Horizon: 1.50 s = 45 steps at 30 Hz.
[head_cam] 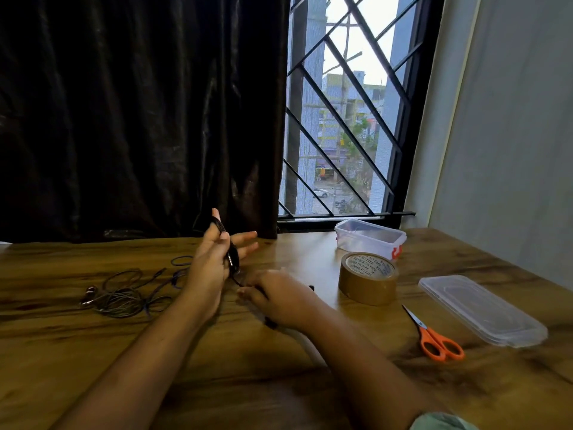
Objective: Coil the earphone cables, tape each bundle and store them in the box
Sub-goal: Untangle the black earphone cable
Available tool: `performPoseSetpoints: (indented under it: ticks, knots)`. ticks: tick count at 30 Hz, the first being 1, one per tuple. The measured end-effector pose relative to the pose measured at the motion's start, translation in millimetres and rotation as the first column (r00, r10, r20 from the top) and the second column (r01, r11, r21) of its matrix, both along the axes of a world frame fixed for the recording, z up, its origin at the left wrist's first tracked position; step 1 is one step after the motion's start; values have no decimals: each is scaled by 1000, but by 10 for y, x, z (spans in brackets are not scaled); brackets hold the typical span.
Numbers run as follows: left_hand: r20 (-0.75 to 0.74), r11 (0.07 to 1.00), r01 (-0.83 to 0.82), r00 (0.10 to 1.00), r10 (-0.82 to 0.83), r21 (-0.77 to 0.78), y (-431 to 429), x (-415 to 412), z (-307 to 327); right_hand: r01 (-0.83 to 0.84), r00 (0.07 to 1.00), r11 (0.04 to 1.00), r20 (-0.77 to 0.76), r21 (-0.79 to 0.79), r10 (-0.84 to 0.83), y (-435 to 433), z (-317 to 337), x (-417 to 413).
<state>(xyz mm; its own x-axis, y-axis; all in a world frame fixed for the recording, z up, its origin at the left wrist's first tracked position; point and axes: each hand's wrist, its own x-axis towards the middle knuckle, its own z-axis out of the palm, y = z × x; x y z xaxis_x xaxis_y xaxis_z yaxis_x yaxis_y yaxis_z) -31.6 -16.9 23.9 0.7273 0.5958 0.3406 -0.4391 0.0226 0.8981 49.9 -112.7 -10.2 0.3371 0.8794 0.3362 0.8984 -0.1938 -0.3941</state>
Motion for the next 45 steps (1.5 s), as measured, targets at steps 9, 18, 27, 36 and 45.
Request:
performPoseSetpoints:
  ticks: [9,18,27,36,45]
  knots:
    - [-465,917,323,865,-187,234,2,31,-176,-17,994,949,110,316,-19,-313,297,133]
    - [-293,853,505,803,-519,-130,-168,-141,-42,133,954,760,-289,636,74,-334,309,223]
    - [-92,812,532,820,-565,-242,-235,-107,-19,234,897,824,-441,516,21,-169,104,261]
    - [-28,866,438,889,-457,-240,-232,-75,-30,148,800,920,-590,363,104,-63,59,101]
    - [-52,894,377,915,-400,-242,-197,-70,-61,179,583,909,-785,376,210,-120,180,50]
